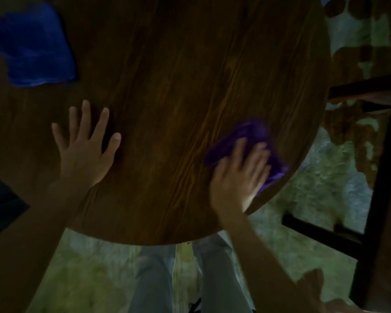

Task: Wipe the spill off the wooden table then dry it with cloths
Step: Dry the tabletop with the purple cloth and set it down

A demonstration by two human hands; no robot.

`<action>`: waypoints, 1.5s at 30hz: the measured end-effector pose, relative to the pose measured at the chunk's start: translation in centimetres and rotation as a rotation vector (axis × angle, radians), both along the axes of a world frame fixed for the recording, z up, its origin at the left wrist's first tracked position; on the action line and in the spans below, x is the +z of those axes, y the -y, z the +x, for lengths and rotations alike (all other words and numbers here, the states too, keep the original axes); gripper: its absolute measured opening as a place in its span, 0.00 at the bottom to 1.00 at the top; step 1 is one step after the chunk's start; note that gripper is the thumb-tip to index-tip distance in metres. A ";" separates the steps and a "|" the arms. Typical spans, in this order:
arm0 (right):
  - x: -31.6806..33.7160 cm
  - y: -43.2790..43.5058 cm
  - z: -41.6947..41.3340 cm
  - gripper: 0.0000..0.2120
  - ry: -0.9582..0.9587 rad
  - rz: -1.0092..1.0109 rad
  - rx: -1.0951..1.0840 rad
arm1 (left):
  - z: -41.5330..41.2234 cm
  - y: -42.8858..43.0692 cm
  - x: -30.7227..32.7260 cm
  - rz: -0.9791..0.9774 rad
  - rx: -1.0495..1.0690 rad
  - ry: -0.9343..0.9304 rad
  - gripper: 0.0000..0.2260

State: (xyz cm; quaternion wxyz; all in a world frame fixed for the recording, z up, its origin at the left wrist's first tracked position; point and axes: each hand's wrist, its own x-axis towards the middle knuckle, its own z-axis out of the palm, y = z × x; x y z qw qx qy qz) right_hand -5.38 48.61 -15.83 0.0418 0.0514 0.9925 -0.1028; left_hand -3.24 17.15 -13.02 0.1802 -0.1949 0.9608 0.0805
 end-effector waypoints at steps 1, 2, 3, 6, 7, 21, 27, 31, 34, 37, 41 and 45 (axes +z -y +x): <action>0.2 1.1 3.5 0.29 0.049 -0.052 0.253 | 0.7 0.3 -0.2 0.003 0.010 0.003 0.30; 0.6 1.4 6.6 0.30 0.101 -0.104 0.595 | 1.2 0.5 -0.4 0.006 0.013 0.002 0.30; 0.8 0.6 8.4 0.29 0.140 -0.120 0.963 | 1.5 0.6 -0.6 0.010 0.012 -0.004 0.30; 0.0 -3.7 3.6 0.29 0.183 -0.099 1.709 | 1.3 0.5 -0.9 0.011 0.009 -0.016 0.29; -0.2 -5.0 0.1 0.29 0.190 -0.100 1.760 | 1.2 0.4 -0.8 0.007 0.009 -0.017 0.29; 1.0 5.3 2.6 0.28 0.167 -0.127 1.337 | 0.4 1.4 -1.8 -0.038 0.038 -0.035 0.29; -0.8 1.0 -14.7 0.27 0.039 -0.068 1.778 | 0.1 1.1 -1.9 -0.034 0.039 -0.041 0.27; -0.1 0.2 -26.4 0.29 -0.010 -0.003 0.461 | 0.2 1.2 -1.7 -0.027 0.048 -0.028 0.27; 0.5 6.4 -23.5 0.29 -0.016 0.022 0.118 | 0.2 1.3 -1.6 -0.027 0.043 -0.023 0.28; -0.2 8.7 -13.8 0.29 -0.039 -0.042 0.974 | 0.2 1.5 -1.7 -0.026 0.041 -0.007 0.28; 0.5 6.3 -10.6 0.30 0.196 -0.042 2.072 | 0.2 1.4 -1.9 -0.032 0.043 -0.002 0.28; -0.2 7.2 -24.0 0.27 0.039 -0.023 1.703 | 0.0 1.7 -1.8 -0.034 0.031 0.010 0.29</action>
